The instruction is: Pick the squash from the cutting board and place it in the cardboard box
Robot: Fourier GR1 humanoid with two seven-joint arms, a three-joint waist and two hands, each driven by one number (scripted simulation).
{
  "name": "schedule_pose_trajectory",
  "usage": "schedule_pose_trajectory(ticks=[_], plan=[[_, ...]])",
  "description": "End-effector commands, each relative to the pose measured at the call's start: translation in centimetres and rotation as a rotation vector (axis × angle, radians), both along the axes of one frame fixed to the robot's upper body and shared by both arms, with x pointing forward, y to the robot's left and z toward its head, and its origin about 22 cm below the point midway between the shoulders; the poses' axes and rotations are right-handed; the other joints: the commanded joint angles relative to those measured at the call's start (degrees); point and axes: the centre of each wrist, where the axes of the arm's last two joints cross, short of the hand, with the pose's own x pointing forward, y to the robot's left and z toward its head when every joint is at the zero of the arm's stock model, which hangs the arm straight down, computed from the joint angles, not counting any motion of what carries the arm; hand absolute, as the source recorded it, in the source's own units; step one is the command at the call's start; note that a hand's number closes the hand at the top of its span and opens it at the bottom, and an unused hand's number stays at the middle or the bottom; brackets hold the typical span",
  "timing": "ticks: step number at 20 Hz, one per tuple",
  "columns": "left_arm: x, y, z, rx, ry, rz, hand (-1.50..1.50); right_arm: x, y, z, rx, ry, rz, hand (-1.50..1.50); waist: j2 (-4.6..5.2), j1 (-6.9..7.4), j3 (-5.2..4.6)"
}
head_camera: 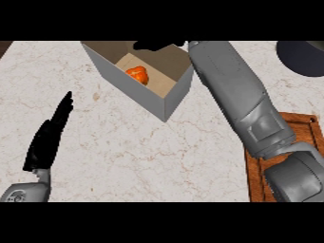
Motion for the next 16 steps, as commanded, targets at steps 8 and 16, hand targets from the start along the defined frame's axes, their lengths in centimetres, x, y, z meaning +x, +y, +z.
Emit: schedule_pose_trajectory(ticks=[8, 16], plan=[[-1.6, 0.8, -0.5, 0.016, 0.002, 0.014, 0.00, 2.2, -13.7, 1.3, 0.206, -0.005, -0.231, -1.50, 0.02, -1.21, 0.05], [-0.1, 1.2, 1.3, 0.008, -0.018, 0.028, 0.00, 1.0, -22.4, -1.0, 0.166, -0.024, -0.167, -1.50, 0.08, -1.24, 0.13]])
